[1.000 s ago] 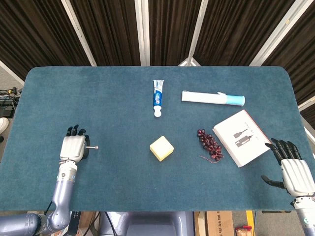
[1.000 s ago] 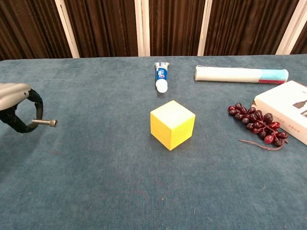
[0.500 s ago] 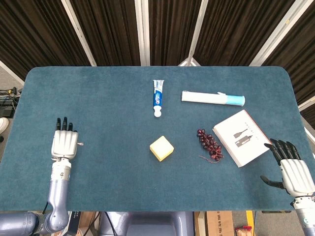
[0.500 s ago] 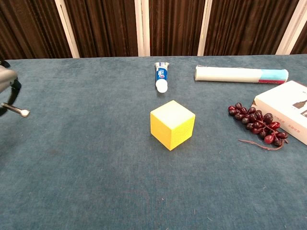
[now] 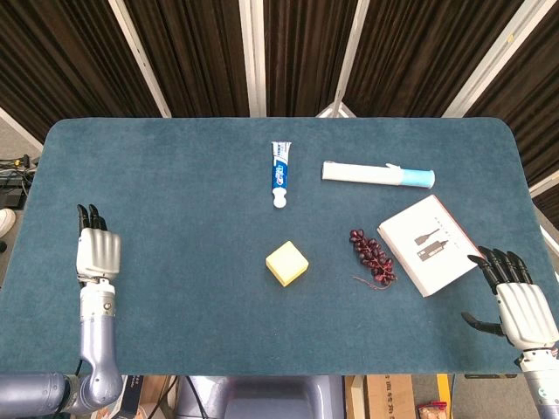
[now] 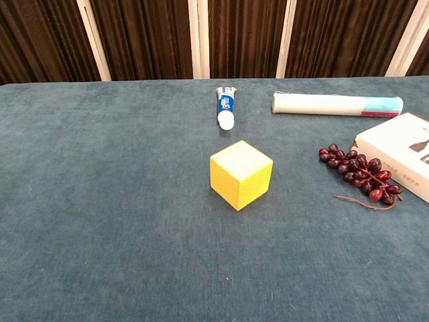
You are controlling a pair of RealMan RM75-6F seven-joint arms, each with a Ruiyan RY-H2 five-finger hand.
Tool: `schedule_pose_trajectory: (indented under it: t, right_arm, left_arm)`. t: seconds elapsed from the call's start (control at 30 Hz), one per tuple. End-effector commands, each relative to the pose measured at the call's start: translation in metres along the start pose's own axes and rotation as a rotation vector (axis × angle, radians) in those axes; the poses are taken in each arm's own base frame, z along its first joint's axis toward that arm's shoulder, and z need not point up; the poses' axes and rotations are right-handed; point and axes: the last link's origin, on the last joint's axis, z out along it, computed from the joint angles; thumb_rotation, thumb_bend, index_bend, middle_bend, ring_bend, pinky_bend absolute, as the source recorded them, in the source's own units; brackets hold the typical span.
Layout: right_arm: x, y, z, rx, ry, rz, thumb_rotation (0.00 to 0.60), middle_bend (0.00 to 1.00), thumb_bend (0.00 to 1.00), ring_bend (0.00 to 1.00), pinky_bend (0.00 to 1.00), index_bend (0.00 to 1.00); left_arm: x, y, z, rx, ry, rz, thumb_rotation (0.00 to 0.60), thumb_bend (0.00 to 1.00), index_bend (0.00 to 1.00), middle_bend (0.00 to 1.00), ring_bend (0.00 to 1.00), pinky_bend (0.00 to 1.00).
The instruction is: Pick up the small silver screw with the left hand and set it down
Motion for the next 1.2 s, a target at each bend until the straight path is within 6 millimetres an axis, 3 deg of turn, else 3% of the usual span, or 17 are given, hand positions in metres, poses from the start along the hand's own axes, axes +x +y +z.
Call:
schedule_pose_trajectory:
  t: [0.03,0.67,1.0,1.2]
  right_arm:
    - [-0.001,0.000,0.001,0.002,-0.001,-0.003,0.600,0.11,0.15,0.06,0.00,0.19]
    - [-0.001,-0.001,0.000,0.015,-0.003,0.018,0.600,0.11,0.15,0.06,0.00,0.19]
    - [-0.001,0.000,0.000,0.016,-0.003,0.019,0.600,0.11,0.15,0.06,0.00,0.19]
    - [-0.001,0.000,0.001,0.013,-0.007,0.018,0.600,0.11,0.15,0.06,0.00,0.19]
  left_arm:
    - [-0.006,0.006,0.004,-0.011,-0.034,0.029,0.600,0.56,0.58,0.19,0.00,0.00]
    - [-0.016,0.036,0.016,-0.028,-0.107,0.099,0.600,0.55,0.58,0.19,0.00,0.00]
    - [-0.002,0.051,0.022,-0.019,-0.083,0.034,0.600,0.55,0.58,0.19,0.00,0.00]
    - [0.015,0.059,0.024,-0.008,-0.066,0.012,0.600,0.55,0.58,0.19,0.00,0.00]
